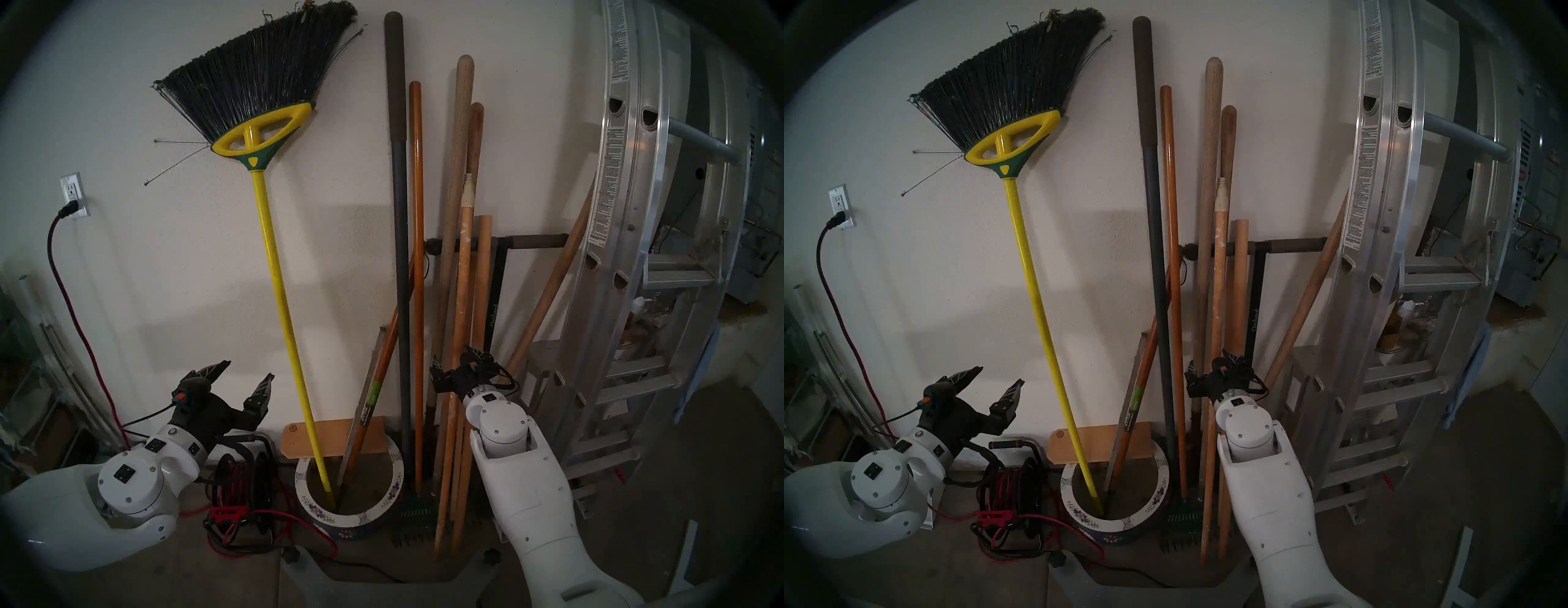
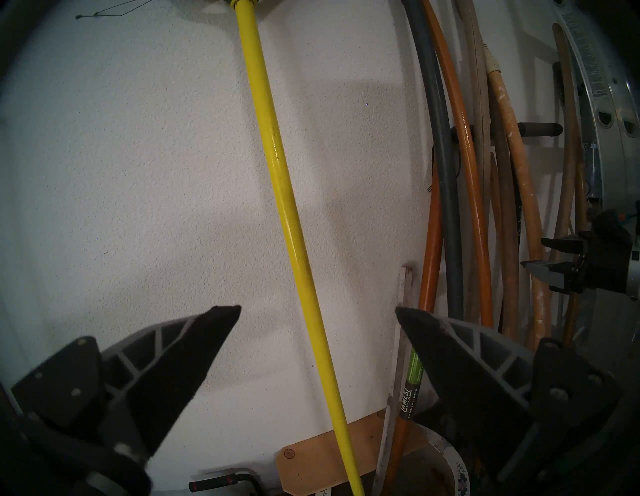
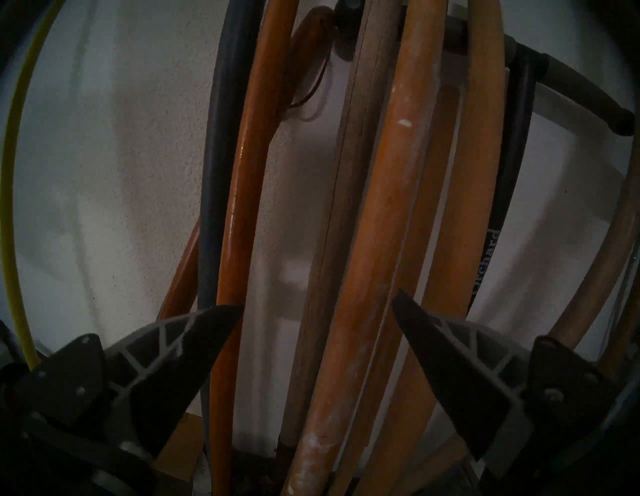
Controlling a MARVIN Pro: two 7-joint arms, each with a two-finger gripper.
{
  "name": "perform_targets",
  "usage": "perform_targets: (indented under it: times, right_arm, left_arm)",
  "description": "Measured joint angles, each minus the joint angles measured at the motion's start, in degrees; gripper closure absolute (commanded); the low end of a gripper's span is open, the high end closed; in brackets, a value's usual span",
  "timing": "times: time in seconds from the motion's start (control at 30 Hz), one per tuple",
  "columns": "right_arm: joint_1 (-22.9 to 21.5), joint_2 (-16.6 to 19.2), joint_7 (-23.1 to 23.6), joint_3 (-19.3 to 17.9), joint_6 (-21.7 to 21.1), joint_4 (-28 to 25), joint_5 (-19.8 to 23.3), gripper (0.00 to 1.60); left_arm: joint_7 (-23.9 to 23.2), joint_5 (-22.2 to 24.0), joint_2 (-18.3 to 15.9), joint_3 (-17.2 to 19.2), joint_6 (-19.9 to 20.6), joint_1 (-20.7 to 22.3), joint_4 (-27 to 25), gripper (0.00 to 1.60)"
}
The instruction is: Put wooden sticks into the pot
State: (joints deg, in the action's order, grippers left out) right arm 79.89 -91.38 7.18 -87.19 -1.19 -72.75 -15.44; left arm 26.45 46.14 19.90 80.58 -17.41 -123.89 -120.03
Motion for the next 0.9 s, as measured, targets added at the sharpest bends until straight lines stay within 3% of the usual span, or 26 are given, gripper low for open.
perform_targets:
  times: [0.33, 0.37, 0.43, 0.47, 0.9]
  right_arm:
    - [-6.57, -0.17, -0.02, -0.92, -0.43, 8.75, -0.34, 0.00]
    - [-7.08, -0.12, 0.06, -1.09, -0.38, 9.51, -0.33, 0.84]
    - [-8.43, 0.09, 0.31, -1.56, -0.18, 11.63, -0.31, 0.84]
    - [-9.00, 0.23, 0.46, -1.77, -0.09, 12.57, -0.26, 1.60]
    - [-15.05, 0.91, 3.97, -2.74, 6.05, 23.00, 1.50, 1.60]
  left_arm:
    - [-0.01, 0.25, -0.37, 0.00, -0.25, -0.13, -0.02, 0.00]
    - [-0.01, 0.27, -0.39, 0.00, -0.27, -0.15, -0.02, 0.00]
    - [-0.01, 0.32, -0.46, 0.00, -0.33, -0.18, -0.03, 0.00]
    - [-0.01, 0.35, -0.49, 0.00, -0.35, -0.19, -0.03, 0.00]
    - [-0.01, 0.67, -1.04, 0.04, -0.69, -0.48, -0.22, 0.00]
